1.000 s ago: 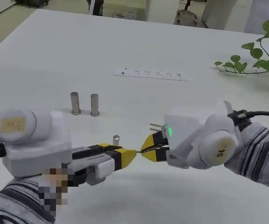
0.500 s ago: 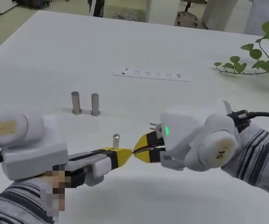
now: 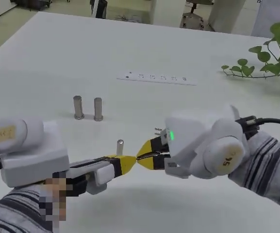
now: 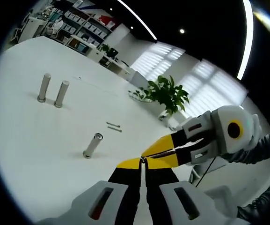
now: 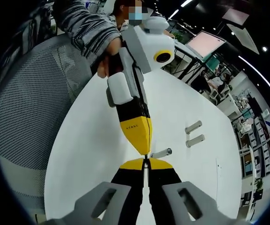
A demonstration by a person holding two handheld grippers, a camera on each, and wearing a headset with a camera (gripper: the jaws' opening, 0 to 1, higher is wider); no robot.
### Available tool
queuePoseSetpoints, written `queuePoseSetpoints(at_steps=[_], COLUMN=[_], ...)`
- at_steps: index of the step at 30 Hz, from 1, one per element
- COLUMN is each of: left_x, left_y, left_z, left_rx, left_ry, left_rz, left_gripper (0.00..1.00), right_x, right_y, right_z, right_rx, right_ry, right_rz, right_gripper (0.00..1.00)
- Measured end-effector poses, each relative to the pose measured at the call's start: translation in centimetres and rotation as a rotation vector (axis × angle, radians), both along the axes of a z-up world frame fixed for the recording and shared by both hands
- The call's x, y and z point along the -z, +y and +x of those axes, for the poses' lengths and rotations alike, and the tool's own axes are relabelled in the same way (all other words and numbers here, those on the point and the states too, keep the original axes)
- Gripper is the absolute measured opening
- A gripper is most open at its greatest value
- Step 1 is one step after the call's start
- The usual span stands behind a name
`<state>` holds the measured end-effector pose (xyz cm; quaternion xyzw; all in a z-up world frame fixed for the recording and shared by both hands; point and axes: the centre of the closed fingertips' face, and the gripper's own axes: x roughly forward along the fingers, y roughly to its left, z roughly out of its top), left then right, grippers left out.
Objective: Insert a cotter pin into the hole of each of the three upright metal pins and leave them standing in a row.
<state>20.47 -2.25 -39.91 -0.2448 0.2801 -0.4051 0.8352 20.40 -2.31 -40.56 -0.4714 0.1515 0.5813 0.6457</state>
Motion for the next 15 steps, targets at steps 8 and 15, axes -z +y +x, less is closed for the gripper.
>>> queuePoseSetpoints(at_steps=[8,15], left_x=[-0.5,0.0], left_y=[-0.4,-0.5], left_z=[-0.9,-1.6], left_rx=[0.137,0.272], left_ry=[-0.164,-0.315], left_rz=[0.109,0.271], left_gripper=[0.00,0.00], right_x=[0.8,1.0], right_y=[-0.6,-0.7], right_z=[0.1,-0.8], right_rx=[0.034,0.003], right_ry=[0.058,0.089], right_rz=[-0.010,-0.029], right_gripper=[0.01,0.00])
